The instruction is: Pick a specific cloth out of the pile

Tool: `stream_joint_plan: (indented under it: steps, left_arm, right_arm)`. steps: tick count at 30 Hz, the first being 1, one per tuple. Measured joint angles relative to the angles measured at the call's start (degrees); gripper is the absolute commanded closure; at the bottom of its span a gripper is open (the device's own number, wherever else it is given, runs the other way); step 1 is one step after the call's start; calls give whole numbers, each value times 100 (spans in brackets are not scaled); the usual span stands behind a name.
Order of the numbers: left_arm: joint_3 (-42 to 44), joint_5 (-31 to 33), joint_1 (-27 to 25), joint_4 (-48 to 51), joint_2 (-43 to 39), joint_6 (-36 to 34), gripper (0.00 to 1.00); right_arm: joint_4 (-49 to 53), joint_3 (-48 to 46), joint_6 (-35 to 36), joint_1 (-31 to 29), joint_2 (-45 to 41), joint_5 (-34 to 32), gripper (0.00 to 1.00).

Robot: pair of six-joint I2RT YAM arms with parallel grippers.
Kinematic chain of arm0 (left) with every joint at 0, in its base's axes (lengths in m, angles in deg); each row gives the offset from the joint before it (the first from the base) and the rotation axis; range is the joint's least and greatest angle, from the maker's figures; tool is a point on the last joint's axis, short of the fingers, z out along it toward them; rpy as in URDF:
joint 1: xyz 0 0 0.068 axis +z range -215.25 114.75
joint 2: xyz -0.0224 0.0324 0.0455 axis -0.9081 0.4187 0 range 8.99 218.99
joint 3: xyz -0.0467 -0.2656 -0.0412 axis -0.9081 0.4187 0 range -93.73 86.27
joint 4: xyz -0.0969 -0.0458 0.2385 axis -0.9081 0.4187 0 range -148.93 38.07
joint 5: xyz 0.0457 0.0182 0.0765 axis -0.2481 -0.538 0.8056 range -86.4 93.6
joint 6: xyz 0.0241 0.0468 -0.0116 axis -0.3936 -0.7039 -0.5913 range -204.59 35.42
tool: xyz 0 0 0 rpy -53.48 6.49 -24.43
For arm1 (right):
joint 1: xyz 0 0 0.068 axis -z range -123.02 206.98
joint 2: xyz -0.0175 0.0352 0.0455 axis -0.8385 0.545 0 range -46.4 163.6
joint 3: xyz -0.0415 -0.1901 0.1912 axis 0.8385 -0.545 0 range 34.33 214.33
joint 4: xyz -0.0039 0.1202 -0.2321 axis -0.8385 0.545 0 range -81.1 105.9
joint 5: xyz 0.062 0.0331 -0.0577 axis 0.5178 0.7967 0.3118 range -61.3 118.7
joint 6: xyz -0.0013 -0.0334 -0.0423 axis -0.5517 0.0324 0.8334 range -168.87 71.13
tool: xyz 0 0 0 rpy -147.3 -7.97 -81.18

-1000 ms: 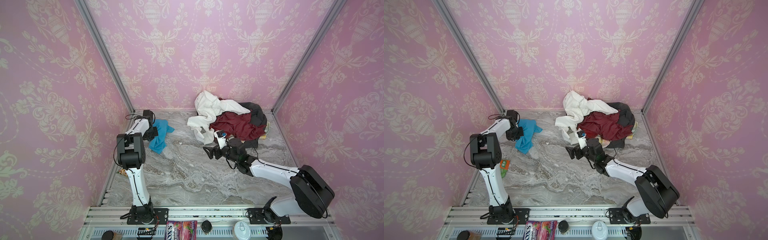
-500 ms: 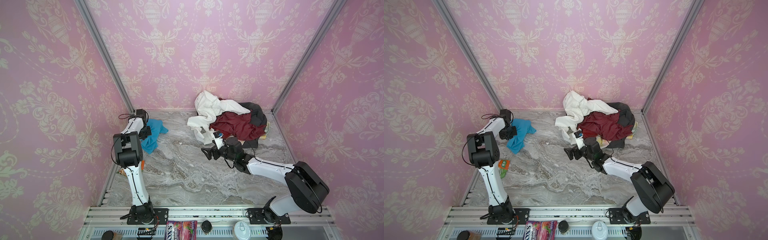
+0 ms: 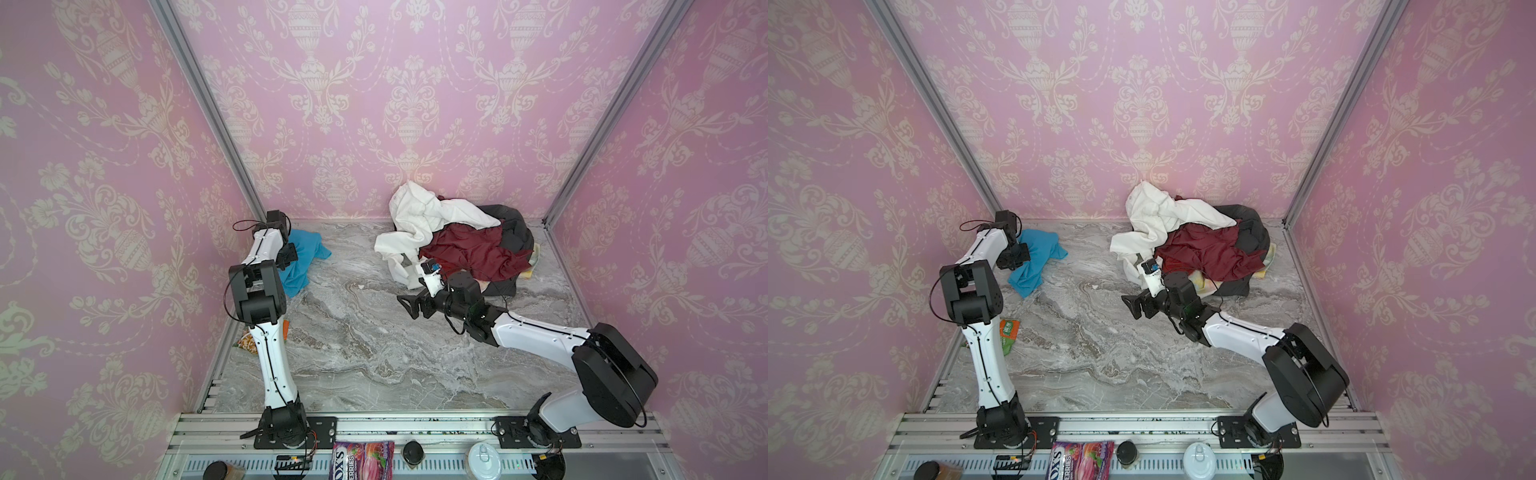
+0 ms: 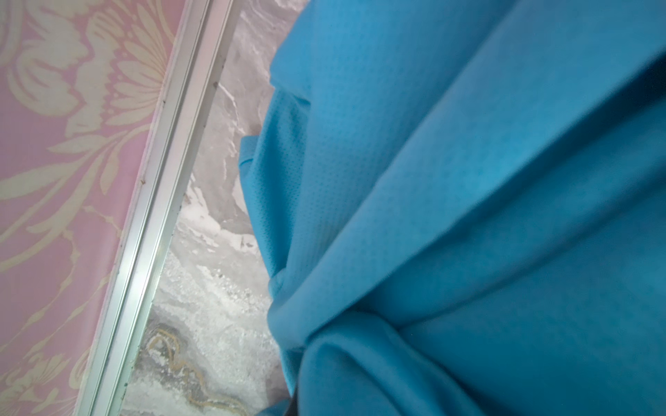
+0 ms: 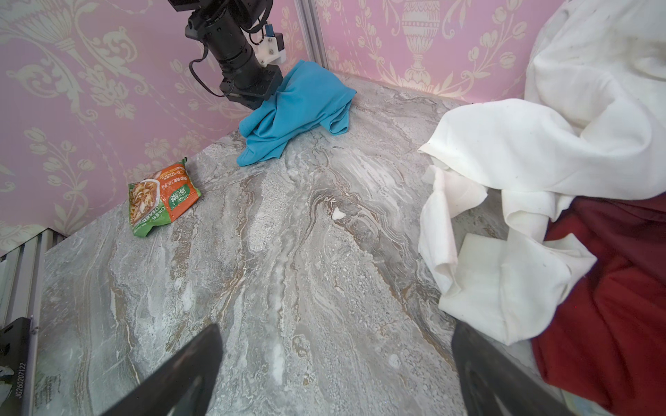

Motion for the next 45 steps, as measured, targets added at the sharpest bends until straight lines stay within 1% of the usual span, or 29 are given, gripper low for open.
stream_joint_plan:
  steps: [1, 4, 5, 8, 9, 11, 12, 13, 15, 20, 24, 26, 29, 37, 41, 45]
  left_arm:
    - [0, -35, 0, 0, 0, 9, 79]
    - [61, -107, 0, -11, -37, 87, 69]
    - [118, -138, 0, -11, -90, 107, 63]
    - [308, -238, 0, 2, -365, 140, 39]
    - [354, -262, 0, 4, -494, 138, 34]
    - [404, -337, 0, 0, -756, 142, 28]
    - [433, -376, 0, -4, -898, 136, 20]
    - [466, -407, 0, -13, -1036, 151, 15]
    - [588, -503, -2, -37, -1373, 160, 9]
    - [846, -654, -2, -103, -1947, 175, 5]
    - [1353, -852, -2, -363, -2422, 199, 1]
    - [1694, -1001, -2, -560, -2699, 240, 1]
    - [2339, -1241, -11, -1012, -3254, 262, 1]
    - [3801, -1805, -173, -2398, -4924, 262, 1]
    - [4583, -1961, -321, -3254, -5569, 260, 1]
    - [5416, -2031, -446, -4024, -5980, 260, 1]
  right_arm:
    - [-2, 0, 0, 0, 0, -2, 0]
    - [-11, 0, -2, 0, 0, -2, 0]
    - [-13, 0, -2, 0, 0, 0, 0]
    - [-4, 2, -4, 0, 0, 0, 0]
    - [22, 11, -9, 0, 0, 0, 0]
    - [116, 59, -28, 0, 0, 0, 0]
    - [166, 98, -50, 2, 0, 0, 0]
    - [208, 138, -76, 0, 0, 2, 0]
    - [249, 203, -127, 0, -15, 11, 0]
    - [435, 229, -199, 2, -238, 15, 0]
    - [717, 326, -264, 31, -446, -33, 0]
    - [916, 426, -264, 74, -531, -109, 0]
    - [1237, 531, -267, 251, -745, -201, 0]
    - [2013, 610, -192, 1016, -1604, -468, 0]
    - [2297, 599, 63, 1237, -2065, -863, 0]
    - [2411, 424, 315, 1432, -2468, -1329, 0]
